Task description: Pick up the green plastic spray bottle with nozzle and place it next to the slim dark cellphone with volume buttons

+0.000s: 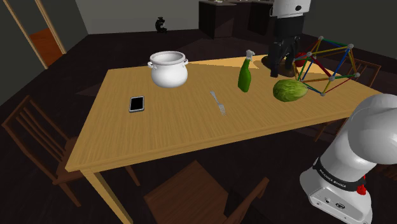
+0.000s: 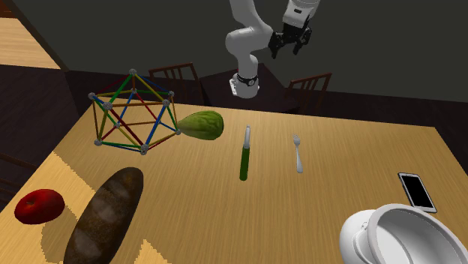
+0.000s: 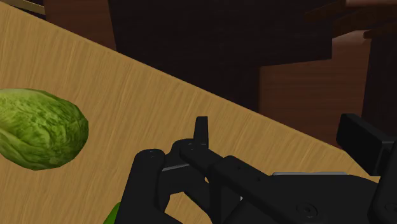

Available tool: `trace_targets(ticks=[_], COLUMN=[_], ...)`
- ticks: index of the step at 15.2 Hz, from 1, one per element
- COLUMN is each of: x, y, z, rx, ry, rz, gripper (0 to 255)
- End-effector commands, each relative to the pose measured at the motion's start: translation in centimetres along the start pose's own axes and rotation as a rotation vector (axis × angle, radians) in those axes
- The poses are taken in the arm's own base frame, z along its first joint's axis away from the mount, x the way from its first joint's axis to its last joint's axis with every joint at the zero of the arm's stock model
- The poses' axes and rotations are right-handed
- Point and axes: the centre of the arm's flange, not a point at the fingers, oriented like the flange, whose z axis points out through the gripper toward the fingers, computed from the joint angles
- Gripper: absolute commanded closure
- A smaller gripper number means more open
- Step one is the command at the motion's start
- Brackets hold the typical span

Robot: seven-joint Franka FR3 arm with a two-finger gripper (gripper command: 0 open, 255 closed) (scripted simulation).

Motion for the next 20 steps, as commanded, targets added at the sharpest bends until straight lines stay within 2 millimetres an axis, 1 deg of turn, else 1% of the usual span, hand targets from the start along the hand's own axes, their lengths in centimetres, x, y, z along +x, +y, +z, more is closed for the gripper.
trace_targets(ticks=[1, 11, 20], x=[0.0, 6.5, 12.4], y=[0.0, 6.1, 12.6], z=[0.0, 6.2, 10.5], rx=[0.0, -0.021, -0.04], ry=[0.0, 0.215, 0.408], rz=[0.0, 0.15, 0.284], gripper=[0, 0, 0])
